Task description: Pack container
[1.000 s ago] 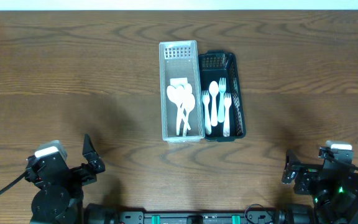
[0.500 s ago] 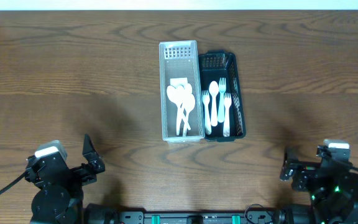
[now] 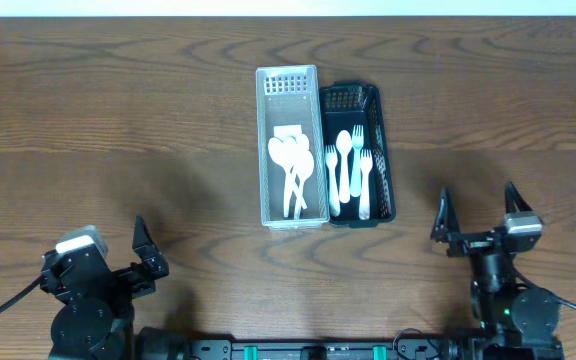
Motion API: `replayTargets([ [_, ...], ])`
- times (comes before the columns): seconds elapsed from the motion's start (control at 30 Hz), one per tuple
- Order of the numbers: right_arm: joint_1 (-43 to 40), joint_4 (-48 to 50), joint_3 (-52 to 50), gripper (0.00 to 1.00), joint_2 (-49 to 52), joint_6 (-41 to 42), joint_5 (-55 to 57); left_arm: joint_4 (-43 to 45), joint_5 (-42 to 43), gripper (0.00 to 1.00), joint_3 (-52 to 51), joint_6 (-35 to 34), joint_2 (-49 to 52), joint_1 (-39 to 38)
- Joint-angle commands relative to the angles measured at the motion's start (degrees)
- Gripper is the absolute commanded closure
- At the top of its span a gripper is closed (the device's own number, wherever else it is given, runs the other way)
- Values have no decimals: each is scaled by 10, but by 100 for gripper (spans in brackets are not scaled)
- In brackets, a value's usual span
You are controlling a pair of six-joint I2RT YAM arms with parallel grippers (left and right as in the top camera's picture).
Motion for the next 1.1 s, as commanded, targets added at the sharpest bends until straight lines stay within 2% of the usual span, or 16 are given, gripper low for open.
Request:
replayTargets([
  [0.0,10,38,-43,1,-12,-6,-6,0,-7,2,0,-7,-2,-1],
  [0.17,11,44,-74,1,-48,-77,-38,0,-7,2,0,-7,-2,-1],
  [0.37,11,-31,-74,1,-48,-80,-37,0,-7,2,0,-7,-2,-1],
  [0.47,12,-56,-74,1,-49,-40,-1,0,-7,2,0,-7,-2,-1],
  [0.57,12,-82,-73,1,-49,35,55,0,-7,2,0,-7,-2,-1],
  [1.07,12,-82,-73,1,-48,36,70,0,-7,2,0,-7,-2,-1],
])
